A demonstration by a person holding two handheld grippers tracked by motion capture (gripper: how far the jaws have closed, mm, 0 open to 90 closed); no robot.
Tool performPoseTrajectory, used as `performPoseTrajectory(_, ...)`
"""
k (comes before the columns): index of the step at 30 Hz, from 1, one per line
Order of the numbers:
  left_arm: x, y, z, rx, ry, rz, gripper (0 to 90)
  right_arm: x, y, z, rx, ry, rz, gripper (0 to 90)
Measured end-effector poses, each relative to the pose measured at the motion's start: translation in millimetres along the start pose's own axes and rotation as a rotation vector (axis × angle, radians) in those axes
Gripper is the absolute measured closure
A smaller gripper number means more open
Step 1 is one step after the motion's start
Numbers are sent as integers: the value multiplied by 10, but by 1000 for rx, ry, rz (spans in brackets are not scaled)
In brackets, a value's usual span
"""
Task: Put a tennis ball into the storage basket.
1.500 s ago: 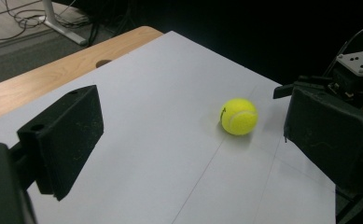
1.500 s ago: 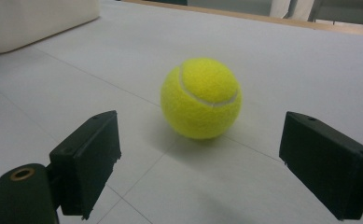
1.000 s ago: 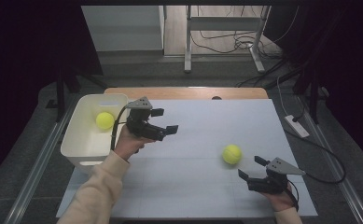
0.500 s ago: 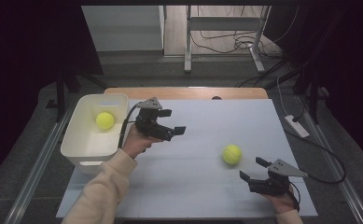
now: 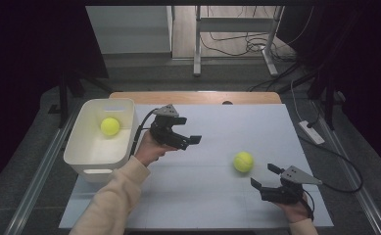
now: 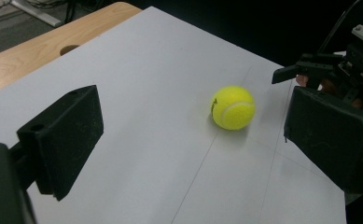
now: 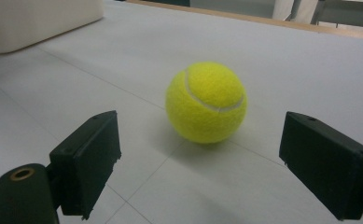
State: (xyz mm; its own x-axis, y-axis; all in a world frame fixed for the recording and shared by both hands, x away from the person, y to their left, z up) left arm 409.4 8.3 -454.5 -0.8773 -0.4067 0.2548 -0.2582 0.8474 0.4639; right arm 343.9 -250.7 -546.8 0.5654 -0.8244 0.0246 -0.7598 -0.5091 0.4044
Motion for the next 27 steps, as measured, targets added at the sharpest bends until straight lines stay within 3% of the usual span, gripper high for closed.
performPoseTrajectory(27, 85, -434, -15, -62, -11, 50, 52, -25, -19, -34, 5, 1, -8, 124)
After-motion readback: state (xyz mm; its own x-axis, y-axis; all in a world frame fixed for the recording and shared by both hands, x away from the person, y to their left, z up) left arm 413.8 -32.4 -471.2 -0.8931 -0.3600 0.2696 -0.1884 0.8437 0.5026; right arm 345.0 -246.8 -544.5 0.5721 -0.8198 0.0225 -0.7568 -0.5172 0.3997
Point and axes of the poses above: each handheld gripper's, and its own axes: y roughly backward along the jaws, z roughly out of its underside, x roughly to its right, the point moved 10 cm from there along -y, roughly forward along the jaws, and after that the axes turned 7 degrees about z, right-handed, at the moved point
